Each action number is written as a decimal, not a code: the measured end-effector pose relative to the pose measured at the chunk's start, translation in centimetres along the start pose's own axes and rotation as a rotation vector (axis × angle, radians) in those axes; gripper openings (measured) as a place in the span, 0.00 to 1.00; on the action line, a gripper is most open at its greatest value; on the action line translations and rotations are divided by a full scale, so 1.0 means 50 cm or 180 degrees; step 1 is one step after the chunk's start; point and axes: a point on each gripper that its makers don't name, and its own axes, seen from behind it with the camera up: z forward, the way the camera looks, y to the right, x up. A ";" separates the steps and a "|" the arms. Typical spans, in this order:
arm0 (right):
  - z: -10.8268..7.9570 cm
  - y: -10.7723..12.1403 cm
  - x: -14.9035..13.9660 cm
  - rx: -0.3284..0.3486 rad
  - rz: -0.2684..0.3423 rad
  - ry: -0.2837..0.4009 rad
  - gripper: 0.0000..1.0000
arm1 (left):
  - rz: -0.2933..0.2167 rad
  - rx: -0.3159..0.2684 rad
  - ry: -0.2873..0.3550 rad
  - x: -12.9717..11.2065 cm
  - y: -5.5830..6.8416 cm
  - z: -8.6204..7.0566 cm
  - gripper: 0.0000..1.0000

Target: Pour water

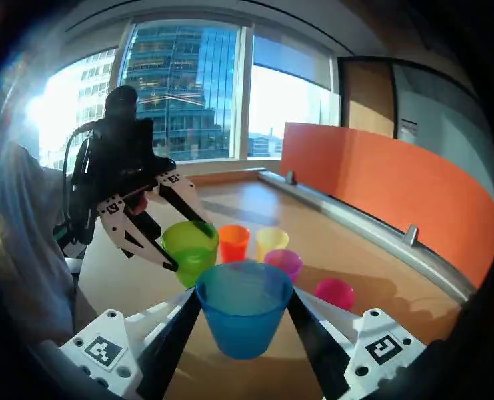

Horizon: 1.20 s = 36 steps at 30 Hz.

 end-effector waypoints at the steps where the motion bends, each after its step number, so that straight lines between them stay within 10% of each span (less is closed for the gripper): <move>1: 0.002 -0.001 -0.006 0.0007 0.0001 -0.0020 0.91 | -0.0002 -0.0003 -0.0011 -0.003 0.000 0.001 0.89; 36: 0.068 -0.017 -0.151 0.0120 -0.0043 -0.0505 0.91 | -0.0086 -0.0108 -0.0441 -0.126 -0.005 0.040 0.89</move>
